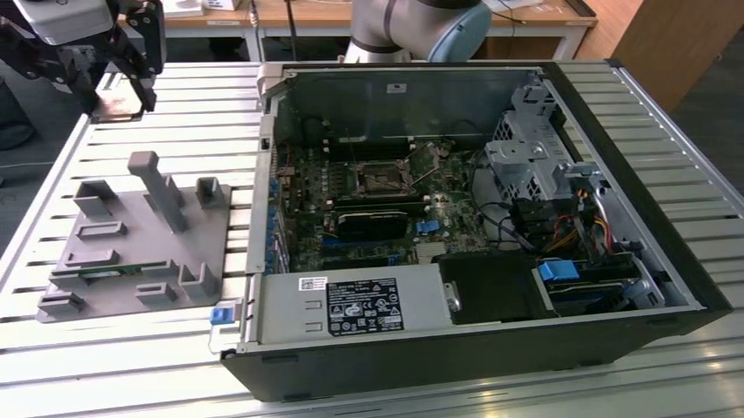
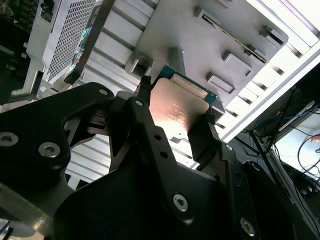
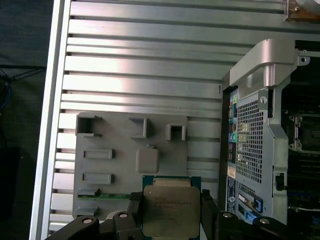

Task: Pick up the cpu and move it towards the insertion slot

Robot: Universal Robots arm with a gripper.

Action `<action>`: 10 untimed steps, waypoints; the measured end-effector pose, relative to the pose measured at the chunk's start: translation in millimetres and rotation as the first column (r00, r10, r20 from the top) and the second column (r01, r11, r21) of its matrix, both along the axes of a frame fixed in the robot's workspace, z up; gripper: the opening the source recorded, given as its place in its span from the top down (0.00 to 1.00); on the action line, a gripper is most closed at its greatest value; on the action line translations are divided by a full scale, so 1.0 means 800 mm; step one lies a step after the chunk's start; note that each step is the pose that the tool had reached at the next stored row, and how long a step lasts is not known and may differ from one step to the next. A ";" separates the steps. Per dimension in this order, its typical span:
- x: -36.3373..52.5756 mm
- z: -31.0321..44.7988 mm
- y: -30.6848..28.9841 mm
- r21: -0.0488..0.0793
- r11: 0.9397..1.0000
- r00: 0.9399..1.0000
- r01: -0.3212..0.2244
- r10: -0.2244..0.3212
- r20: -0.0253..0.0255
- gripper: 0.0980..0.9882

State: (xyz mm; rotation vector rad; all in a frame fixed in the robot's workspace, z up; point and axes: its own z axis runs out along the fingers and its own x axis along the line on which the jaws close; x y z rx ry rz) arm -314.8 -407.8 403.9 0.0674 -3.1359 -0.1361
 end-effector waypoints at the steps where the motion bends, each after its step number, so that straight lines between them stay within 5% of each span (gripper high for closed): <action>1: 0.002 0.0000 0.0000 0.000 1.000 1.000 0.000 0.000 0.000 0.50; 10: 0.027 0.0000 0.0000 0.000 1.000 1.000 0.000 0.000 0.000 0.50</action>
